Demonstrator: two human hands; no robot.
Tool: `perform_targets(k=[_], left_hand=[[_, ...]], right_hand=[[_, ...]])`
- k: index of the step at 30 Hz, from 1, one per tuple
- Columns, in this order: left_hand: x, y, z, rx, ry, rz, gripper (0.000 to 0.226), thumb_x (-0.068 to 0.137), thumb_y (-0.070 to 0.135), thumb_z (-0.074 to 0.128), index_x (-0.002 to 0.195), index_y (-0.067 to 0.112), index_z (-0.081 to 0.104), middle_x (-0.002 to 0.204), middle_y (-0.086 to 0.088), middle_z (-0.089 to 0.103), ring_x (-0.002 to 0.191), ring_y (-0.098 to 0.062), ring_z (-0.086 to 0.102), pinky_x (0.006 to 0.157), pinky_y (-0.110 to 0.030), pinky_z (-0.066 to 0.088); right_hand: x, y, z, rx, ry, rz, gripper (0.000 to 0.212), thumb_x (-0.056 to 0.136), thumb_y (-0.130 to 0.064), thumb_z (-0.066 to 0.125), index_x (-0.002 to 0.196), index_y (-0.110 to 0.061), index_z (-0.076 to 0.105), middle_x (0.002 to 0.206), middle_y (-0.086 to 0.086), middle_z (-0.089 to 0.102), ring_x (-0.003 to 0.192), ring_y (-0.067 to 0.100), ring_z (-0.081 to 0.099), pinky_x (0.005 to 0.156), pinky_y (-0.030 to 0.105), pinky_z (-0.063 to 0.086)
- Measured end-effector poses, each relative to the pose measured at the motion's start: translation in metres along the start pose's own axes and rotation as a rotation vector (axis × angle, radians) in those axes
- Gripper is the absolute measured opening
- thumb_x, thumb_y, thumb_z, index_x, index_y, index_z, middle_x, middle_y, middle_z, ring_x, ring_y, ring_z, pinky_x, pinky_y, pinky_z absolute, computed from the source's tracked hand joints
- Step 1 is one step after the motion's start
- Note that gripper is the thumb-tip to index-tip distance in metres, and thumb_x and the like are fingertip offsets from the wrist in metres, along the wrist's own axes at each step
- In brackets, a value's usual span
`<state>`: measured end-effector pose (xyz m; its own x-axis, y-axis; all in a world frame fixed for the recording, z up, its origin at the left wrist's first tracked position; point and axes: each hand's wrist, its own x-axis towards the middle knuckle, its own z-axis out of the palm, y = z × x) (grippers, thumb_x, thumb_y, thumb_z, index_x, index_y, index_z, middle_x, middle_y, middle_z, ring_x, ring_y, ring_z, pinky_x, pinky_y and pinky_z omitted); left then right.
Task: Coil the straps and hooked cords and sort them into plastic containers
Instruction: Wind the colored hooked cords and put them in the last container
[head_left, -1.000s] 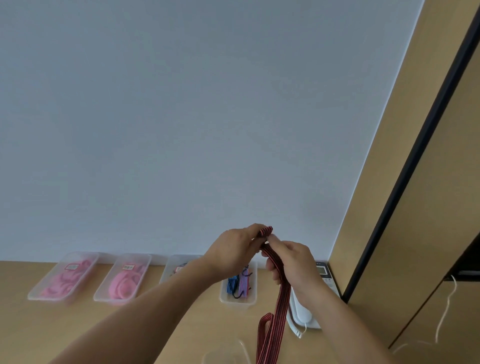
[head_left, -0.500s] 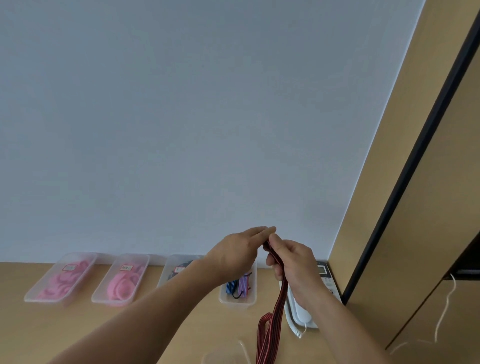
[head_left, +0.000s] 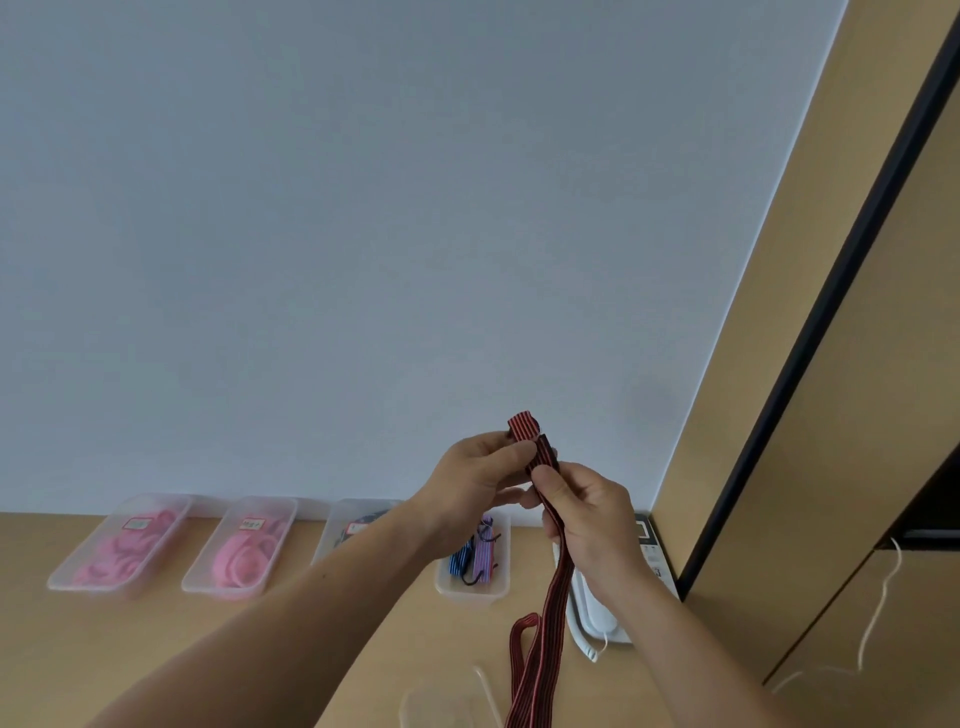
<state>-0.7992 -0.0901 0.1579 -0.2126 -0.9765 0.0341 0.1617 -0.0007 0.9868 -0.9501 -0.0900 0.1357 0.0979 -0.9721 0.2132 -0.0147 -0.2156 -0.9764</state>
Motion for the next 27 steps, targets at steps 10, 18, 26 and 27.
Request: perform_targets(k=[10,18,26,27], left_hand=[[0.006,0.004,-0.004,0.160,0.224,0.202,0.013,0.098,0.009,0.058,0.108,0.012,0.067,0.097,-0.006,0.077,0.086,-0.025,0.072,0.071,-0.029,0.057],[0.002,-0.007,-0.006,1.021,0.272,0.738,0.024,0.097,0.011,0.059,0.118,0.016,0.069,0.087,0.006,0.074,0.070,-0.016,0.068,0.066,-0.036,0.056],[0.006,-0.011,-0.016,1.342,0.180,1.013,0.047,0.087,-0.005,0.043,0.127,0.005,0.065,0.132,-0.012,0.063,0.124,-0.030,0.059,0.098,-0.037,0.053],[0.005,-0.013,-0.015,1.204,0.198,0.908,0.049,0.089,-0.007,0.047,0.132,0.010,0.062,0.139,-0.009,0.059,0.128,-0.025,0.057,0.101,-0.033,0.051]], right_hand=[[0.004,0.001,-0.002,0.005,-0.045,0.172,0.040,0.093,-0.043,0.062,0.068,-0.013,0.070,0.052,0.004,0.056,0.040,0.016,0.043,0.041,0.023,0.035],[0.009,-0.018,0.000,0.099,-0.055,0.149,0.058,0.096,-0.054,0.046,0.081,-0.003,0.068,0.054,0.005,0.056,0.042,0.014,0.043,0.041,0.022,0.035],[0.005,-0.017,0.001,0.111,-0.025,0.096,0.049,0.088,-0.051,0.056,0.080,-0.004,0.069,0.054,0.003,0.052,0.044,0.010,0.039,0.043,0.021,0.032],[0.005,-0.016,0.001,0.110,-0.021,0.085,0.044,0.092,-0.046,0.057,0.081,-0.005,0.070,0.055,0.003,0.053,0.044,0.010,0.040,0.043,0.021,0.033]])
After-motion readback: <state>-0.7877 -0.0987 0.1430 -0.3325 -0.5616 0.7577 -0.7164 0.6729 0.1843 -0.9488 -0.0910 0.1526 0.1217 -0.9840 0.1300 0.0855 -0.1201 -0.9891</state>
